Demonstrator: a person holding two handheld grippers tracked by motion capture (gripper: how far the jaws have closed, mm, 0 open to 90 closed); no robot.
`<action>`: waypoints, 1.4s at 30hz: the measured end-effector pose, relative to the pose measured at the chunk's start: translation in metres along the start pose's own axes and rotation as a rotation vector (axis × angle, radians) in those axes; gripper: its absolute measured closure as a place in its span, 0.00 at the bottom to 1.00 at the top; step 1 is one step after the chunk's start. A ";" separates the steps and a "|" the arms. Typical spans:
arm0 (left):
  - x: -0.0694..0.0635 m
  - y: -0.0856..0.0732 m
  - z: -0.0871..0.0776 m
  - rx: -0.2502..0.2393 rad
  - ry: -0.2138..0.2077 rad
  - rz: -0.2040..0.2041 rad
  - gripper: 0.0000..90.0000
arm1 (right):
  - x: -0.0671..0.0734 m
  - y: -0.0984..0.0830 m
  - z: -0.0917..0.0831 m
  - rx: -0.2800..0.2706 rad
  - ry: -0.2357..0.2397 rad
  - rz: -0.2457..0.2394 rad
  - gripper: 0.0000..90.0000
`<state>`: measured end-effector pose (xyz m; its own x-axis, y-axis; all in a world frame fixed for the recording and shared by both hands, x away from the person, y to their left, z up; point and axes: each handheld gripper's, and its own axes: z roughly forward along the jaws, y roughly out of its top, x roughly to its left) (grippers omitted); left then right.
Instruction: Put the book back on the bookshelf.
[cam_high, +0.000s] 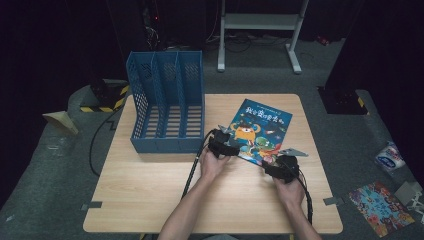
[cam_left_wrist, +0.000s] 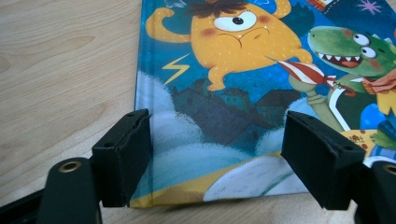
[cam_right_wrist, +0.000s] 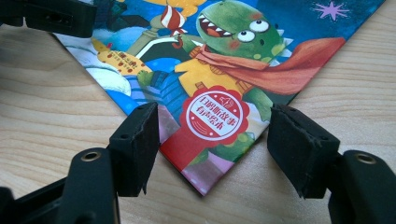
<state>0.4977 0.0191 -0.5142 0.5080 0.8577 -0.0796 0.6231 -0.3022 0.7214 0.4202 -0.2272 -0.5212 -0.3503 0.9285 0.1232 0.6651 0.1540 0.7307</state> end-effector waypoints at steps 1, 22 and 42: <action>-0.001 0.000 0.000 0.004 0.001 0.003 0.28 | 0.000 0.000 0.000 0.000 0.000 0.000 0.39; -0.017 -0.024 -0.025 0.014 -0.035 0.027 0.32 | -0.001 -0.008 -0.014 0.036 -0.005 0.006 0.41; -0.051 -0.086 -0.085 0.008 -0.076 0.068 0.32 | 0.017 -0.047 -0.053 0.043 0.036 -0.032 0.41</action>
<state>0.3678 0.0364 -0.5141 0.5929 0.8010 -0.0825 0.5901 -0.3625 0.7213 0.3485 -0.2365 -0.5178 -0.3943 0.9105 0.1249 0.6805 0.1979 0.7055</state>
